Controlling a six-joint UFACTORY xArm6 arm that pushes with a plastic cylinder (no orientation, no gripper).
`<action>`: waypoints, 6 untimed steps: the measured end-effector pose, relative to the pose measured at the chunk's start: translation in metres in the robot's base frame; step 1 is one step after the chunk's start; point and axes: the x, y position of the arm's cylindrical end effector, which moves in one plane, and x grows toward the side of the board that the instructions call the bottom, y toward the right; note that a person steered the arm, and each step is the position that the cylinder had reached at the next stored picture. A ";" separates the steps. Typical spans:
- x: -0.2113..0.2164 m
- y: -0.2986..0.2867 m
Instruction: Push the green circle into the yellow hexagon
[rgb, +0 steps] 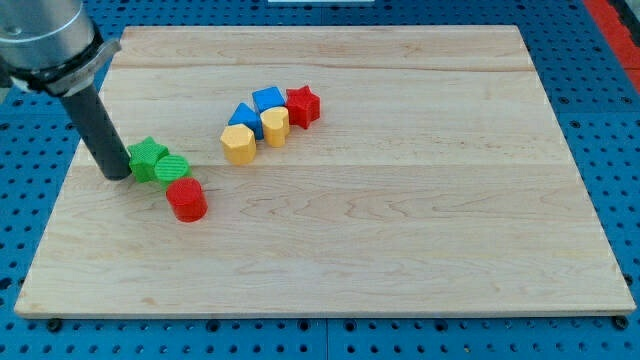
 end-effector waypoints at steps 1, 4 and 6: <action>0.017 0.006; 0.016 0.091; 0.013 0.101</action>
